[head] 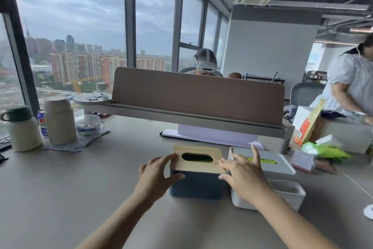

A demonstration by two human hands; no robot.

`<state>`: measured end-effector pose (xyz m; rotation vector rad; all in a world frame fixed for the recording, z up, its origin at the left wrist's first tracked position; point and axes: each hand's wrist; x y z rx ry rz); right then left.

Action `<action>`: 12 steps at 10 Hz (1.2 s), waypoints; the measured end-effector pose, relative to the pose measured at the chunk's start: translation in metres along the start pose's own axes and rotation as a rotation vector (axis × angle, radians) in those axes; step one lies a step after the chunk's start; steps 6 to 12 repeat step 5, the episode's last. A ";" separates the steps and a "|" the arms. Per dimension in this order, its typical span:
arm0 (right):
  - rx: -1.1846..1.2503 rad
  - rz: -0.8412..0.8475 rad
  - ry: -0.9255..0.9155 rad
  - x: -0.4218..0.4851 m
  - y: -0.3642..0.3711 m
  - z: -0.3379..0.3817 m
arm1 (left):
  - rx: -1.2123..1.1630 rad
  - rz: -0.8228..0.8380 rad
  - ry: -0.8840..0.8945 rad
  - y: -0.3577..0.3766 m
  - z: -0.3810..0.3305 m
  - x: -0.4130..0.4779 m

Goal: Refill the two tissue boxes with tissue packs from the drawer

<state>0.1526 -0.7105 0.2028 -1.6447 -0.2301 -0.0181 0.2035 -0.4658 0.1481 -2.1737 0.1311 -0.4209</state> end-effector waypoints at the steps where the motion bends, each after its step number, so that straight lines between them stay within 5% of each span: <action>1: -0.056 0.020 -0.003 0.003 -0.001 -0.001 | 0.020 -0.008 -0.008 0.001 -0.004 0.001; 4: -0.026 0.107 0.040 -0.013 -0.008 0.001 | 0.085 0.085 -0.087 -0.004 -0.007 -0.014; 5: 0.217 -0.205 0.064 -0.042 -0.035 -0.007 | 0.089 -0.008 -0.058 -0.010 0.013 -0.031; 12: 0.217 -0.205 0.064 -0.042 -0.035 -0.007 | 0.089 -0.008 -0.058 -0.010 0.013 -0.031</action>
Point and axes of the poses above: each hand's wrist, its own x-axis towards the middle knuckle, its own y-axis out of the palm, z = x × y, and after that the axes turned 10 degrees about z, right-handed
